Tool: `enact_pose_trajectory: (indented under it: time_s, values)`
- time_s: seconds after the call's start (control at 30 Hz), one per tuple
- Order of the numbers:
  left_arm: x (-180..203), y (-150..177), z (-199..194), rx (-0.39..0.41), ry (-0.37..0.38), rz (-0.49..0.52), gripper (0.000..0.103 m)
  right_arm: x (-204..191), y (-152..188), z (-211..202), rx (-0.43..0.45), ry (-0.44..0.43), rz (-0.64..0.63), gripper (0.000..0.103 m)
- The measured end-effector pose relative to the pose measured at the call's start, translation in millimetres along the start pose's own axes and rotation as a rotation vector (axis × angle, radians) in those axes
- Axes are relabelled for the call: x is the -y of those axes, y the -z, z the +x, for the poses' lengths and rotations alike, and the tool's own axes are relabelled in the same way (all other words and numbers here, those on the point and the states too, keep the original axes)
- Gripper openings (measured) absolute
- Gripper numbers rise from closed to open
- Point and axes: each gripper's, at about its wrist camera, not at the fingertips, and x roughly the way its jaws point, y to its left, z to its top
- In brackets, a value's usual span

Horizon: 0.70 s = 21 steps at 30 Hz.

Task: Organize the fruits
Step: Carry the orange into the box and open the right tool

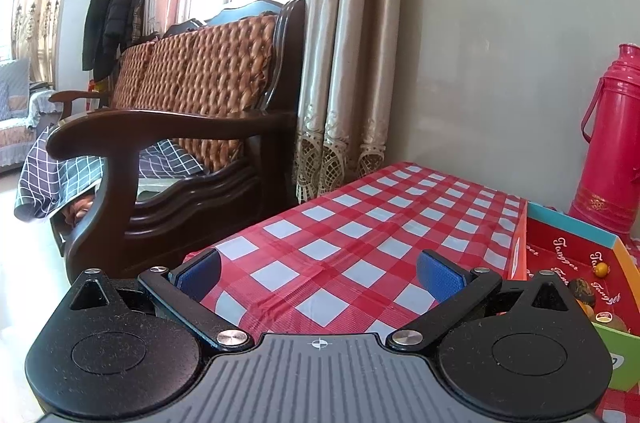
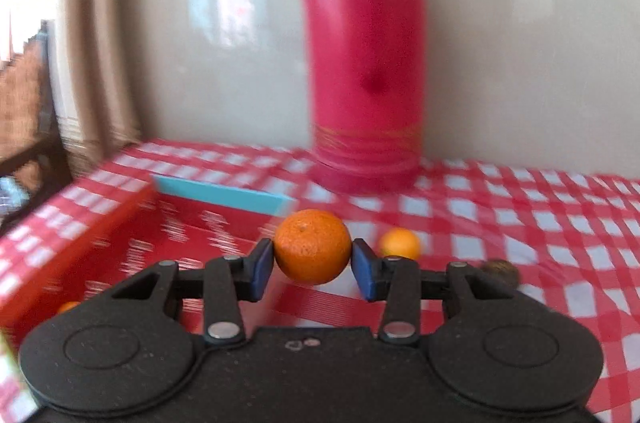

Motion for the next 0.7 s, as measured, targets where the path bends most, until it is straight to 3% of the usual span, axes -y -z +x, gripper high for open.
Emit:
enact_pose_trajectory:
  time_s: [0.13,0.3,0.4,0.6,0.7]
  values:
    - [-2.4,-0.1,-0.8,0.002,-0.001,-0.008,0.103,-32.5,-1.1,-13.3,0.020,-0.131,-0.054,0.034]
    - [-2.6,0.4,-2.0,0.005,0.000,-0.005,0.103,-65.2,13.6,-12.1,-0.036,-0.220,-0.105,0.034]
    - [-1.1,0.3,-2.8,0.004,0.002,-0.005,0.103,-75.3,22.4,-11.8,-0.059,-0.236,-0.116,0.035]
    - [7.0,0.7,-4.3,0.008,0.010,0.009,0.103,-72.0,21.4,-29.3,-0.021,-0.230,-0.105,0.058]
    - [13.2,1.1,-6.1,0.012,0.023,0.020,0.103,-61.4,20.2,-43.9,0.019,-0.200,-0.099,0.061]
